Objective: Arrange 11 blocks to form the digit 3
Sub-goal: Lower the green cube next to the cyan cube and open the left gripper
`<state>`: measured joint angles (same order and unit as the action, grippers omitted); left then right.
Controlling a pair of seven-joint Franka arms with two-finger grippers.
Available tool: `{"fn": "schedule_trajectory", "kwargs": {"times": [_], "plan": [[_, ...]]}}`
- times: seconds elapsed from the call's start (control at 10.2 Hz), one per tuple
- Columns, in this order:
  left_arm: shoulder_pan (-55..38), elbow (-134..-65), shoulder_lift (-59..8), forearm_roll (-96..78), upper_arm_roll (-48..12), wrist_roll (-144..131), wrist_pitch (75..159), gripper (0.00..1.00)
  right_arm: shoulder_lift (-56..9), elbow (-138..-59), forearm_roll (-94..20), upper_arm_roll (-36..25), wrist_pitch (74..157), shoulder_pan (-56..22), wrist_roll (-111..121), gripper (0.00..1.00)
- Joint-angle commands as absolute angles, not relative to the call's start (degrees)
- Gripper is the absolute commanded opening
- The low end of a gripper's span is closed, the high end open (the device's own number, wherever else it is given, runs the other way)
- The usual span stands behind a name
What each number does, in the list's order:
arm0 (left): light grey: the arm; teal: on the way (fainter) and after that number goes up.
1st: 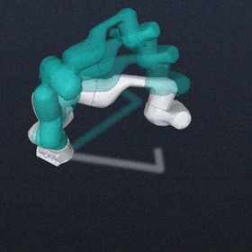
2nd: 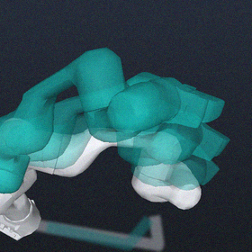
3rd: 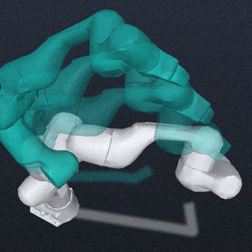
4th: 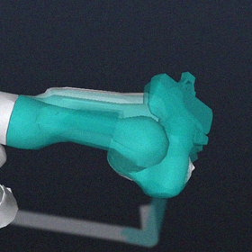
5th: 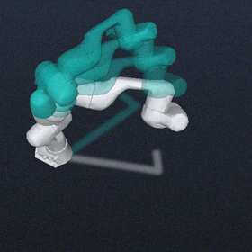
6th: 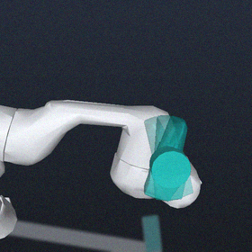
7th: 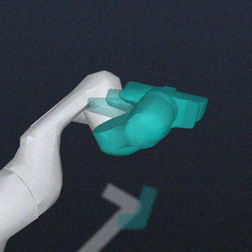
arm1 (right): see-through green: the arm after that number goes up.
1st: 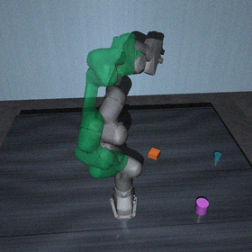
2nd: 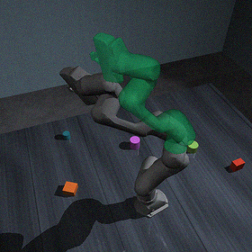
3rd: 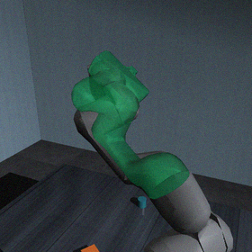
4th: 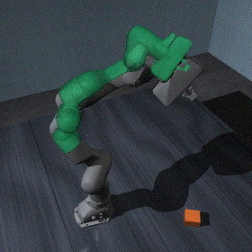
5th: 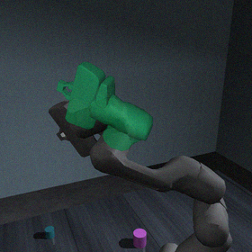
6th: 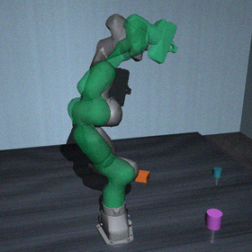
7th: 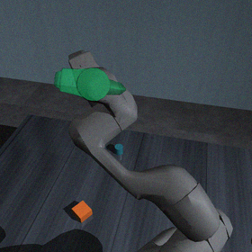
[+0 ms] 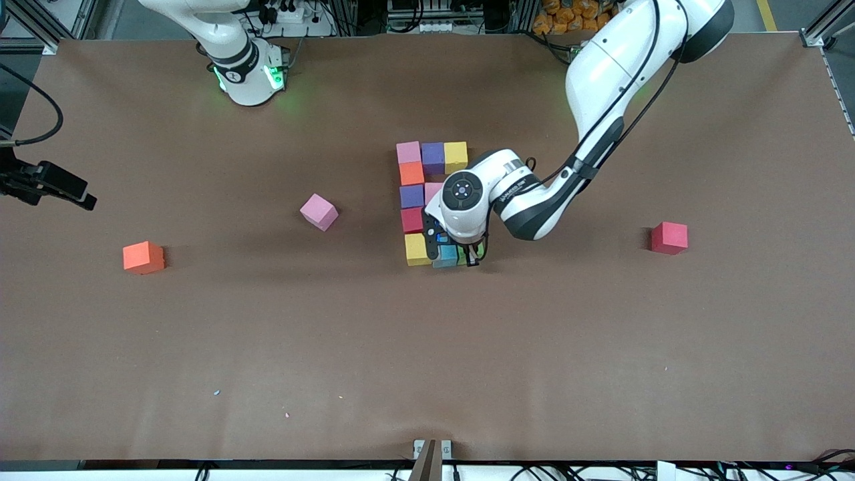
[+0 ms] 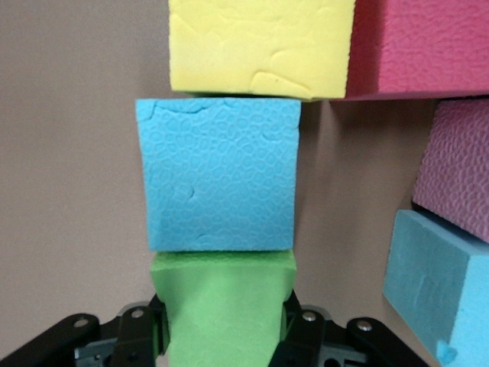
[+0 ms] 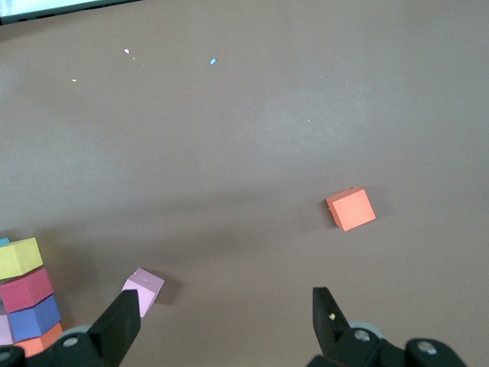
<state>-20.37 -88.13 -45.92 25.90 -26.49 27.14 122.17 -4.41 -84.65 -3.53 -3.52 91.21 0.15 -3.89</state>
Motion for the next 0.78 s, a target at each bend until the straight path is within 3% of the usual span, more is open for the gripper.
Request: {"fn": "schedule_trajectory", "kwargs": {"times": [0.0, 0.1, 0.2, 0.69], "plan": [[-21.7, -86.7, -47.2, 26.8, -25.0, 26.6, 121.9, 0.26, -4.5, -84.3, -3.9, -3.7, 91.0, 0.0, -4.4, 1.0], [-21.7, -86.7, -47.2, 26.7, -25.0, 26.6, 121.9, 0.59, -4.5, -84.3, -3.9, -3.7, 91.0, -0.1, -4.4, 1.0], [-21.6, -86.7, -47.1, 26.0, -25.0, 23.6, 121.9, 1.0, -4.5, -84.3, -3.9, -3.7, 91.0, -0.1, -4.4, 1.0], [-22.1, -86.7, -44.5, 27.2, -25.4, 22.1, 121.7, 1.0, -4.4, -84.3, -3.9, -3.7, 91.0, 0.0, -4.4, 1.0]]}}
